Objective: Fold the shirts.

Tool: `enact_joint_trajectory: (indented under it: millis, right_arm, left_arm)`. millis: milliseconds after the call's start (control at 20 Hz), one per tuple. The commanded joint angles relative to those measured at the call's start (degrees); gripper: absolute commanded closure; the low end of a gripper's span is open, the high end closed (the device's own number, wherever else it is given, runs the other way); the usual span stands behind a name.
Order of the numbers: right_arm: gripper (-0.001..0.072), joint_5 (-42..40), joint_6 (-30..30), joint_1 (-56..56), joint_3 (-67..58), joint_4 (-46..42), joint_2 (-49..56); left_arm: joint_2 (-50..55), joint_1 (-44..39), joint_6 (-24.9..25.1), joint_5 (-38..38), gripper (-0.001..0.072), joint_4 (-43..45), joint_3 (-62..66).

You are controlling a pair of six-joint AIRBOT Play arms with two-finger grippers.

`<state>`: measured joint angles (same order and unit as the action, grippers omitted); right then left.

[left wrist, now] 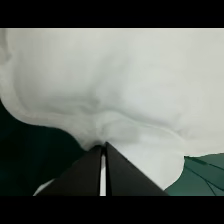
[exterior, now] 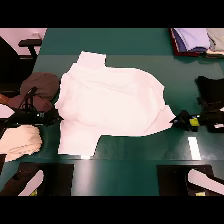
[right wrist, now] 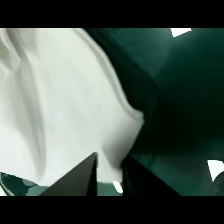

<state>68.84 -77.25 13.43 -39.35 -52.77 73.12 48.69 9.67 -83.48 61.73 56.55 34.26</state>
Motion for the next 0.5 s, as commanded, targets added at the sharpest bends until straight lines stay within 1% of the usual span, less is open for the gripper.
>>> enact_joint_trajectory:
  millis: [0, 50, 150, 200, 300, 450]
  right_arm:
    - [0.0643, -4.83, 0.44, -6.05, -3.52, 1.75, 3.65]
    - [0.0696, -4.72, 0.44, -7.34, -5.66, 1.73, 3.26]
    - [0.0696, -3.87, 0.44, -8.72, -10.32, 1.62, 0.26]
    - [0.0697, -3.10, 0.44, -8.70, -12.92, 1.68, -2.14]
    - [0.0697, -0.57, 0.46, -7.74, -19.98, 1.64, -7.78]
    - [0.0696, 0.98, 0.46, -4.46, -33.77, 1.66, -15.93]
  left_arm:
    - [-0.04, 0.00, 1.51, 0.76, 0.0683, -0.09, 0.09]
    - [-0.04, 0.00, 1.46, 1.09, 0.0684, -0.20, 0.20]
    - [-0.07, 0.02, 1.49, 2.82, 0.0684, -0.22, 2.95]
    - [-0.07, 0.00, 1.51, 4.57, 0.0685, -0.24, 6.34]
    - [-0.07, 0.02, 2.43, 7.96, 0.0684, -1.18, 15.74]
    - [-0.07, 0.00, 2.49, 10.71, 0.0684, -3.04, 36.59]
